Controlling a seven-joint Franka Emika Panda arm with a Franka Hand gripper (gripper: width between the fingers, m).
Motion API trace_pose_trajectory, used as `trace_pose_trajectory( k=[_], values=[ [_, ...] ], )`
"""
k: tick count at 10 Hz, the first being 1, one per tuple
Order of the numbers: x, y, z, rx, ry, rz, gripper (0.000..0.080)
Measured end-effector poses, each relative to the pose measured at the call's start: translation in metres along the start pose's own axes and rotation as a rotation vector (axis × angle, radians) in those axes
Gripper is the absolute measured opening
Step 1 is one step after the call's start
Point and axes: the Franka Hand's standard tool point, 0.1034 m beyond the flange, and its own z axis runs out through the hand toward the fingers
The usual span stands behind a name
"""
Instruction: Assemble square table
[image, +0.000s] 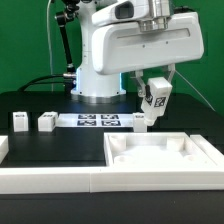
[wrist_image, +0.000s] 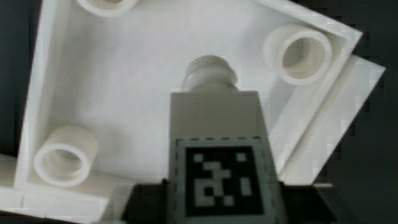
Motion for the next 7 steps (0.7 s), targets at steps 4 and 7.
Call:
trace_pose_trajectory(
  k=[4,7],
  values=[
    [0.050,0.007,0.009,-0.013,0.082,-0.020,0.0288],
    [0.050,0.020,0.010,-0.072,0.185,-0.039,0.0288]
  ],
)
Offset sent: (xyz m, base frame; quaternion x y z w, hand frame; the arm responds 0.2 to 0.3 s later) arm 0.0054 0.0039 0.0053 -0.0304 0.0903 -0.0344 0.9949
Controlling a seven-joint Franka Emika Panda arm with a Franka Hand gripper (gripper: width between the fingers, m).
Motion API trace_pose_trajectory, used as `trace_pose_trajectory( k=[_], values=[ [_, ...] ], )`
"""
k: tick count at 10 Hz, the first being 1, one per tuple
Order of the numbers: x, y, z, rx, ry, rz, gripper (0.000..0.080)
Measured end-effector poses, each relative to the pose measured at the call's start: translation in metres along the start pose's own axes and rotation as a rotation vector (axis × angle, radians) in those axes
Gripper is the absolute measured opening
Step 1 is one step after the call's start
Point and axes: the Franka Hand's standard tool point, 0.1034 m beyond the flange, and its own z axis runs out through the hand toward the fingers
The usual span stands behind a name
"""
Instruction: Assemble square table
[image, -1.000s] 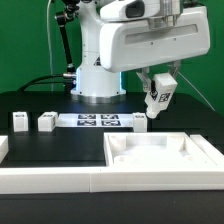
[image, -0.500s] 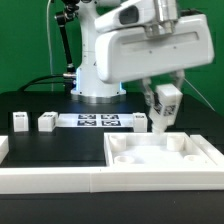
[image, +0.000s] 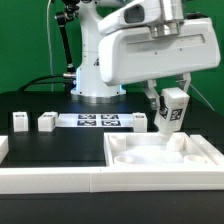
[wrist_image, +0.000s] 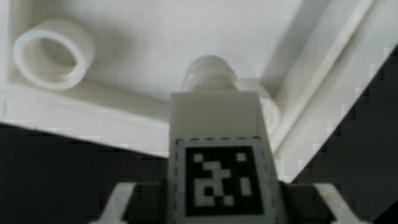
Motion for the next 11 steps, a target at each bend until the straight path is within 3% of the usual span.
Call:
trace_pose_trajectory(
  k=[2,5,11],
  values=[
    [-0.001,0.005,0.005,-0.038,0.065,0.003,0.0288],
    [0.021,-0.012,0.015,0.004,0.051,0.067,0.0288],
    [0.023,-0.015,0.019,0.009,0.052,0.081,0.0289]
  ],
)
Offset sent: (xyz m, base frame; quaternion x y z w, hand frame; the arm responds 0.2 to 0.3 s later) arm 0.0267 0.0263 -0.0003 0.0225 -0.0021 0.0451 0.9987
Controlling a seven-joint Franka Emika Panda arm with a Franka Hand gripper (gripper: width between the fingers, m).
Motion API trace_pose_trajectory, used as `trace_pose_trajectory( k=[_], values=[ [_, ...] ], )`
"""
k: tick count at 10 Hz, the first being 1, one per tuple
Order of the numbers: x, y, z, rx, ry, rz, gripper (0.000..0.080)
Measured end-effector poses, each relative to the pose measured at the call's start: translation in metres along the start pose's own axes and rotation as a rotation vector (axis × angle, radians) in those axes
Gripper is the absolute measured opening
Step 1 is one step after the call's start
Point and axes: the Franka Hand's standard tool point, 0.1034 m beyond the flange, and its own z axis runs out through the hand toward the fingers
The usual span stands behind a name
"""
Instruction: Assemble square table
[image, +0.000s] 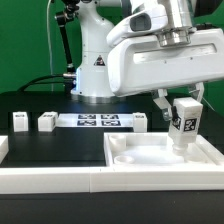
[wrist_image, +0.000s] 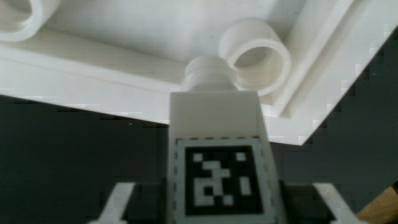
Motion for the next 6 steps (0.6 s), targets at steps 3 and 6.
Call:
trace_pose_trajectory(
  k=[3,6],
  values=[
    [0.000,-0.020,0.007,0.012,-0.002,0.008,0.0290],
    [-0.004,-0.018,0.009,0.000,0.014,0.003,0.0290]
  ],
)
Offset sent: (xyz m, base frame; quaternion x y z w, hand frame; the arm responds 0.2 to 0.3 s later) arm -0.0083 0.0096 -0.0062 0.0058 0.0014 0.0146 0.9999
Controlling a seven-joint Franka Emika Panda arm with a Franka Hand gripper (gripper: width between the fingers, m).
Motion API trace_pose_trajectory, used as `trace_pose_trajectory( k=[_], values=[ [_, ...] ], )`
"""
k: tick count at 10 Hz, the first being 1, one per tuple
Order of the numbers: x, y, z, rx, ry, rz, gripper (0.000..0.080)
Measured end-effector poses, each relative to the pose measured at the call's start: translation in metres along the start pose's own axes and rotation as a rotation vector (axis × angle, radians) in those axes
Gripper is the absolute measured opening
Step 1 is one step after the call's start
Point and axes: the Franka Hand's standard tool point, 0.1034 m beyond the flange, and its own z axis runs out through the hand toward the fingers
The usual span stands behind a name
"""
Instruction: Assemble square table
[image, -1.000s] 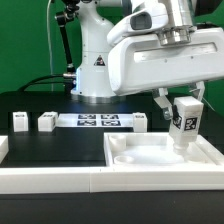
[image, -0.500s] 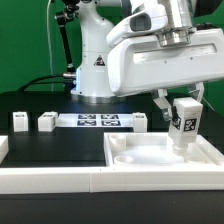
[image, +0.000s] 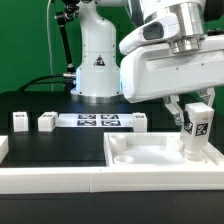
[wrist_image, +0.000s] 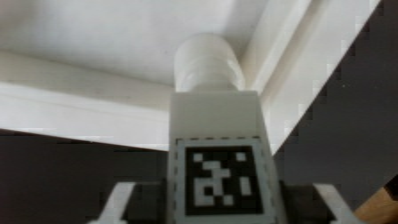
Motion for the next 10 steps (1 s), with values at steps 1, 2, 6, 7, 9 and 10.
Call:
trace_pose_trajectory(
  k=[1,2,6,7,9,10],
  values=[
    [0.000,0.001,0.000,-0.004,0.007,-0.003,0.0290],
    [0.002,0.009,0.000,-0.041,0.070,-0.019,0.0290],
    [0.000,0.014,-0.001,-0.071,0.121,-0.015,0.0290],
    [-0.001,0.011,0.000,-0.068,0.118,-0.011,0.0290],
    [0.001,0.007,-0.001,-0.066,0.121,-0.014,0.0290],
    [0.000,0.007,-0.001,-0.066,0.119,-0.014,0.0290]
  ],
)
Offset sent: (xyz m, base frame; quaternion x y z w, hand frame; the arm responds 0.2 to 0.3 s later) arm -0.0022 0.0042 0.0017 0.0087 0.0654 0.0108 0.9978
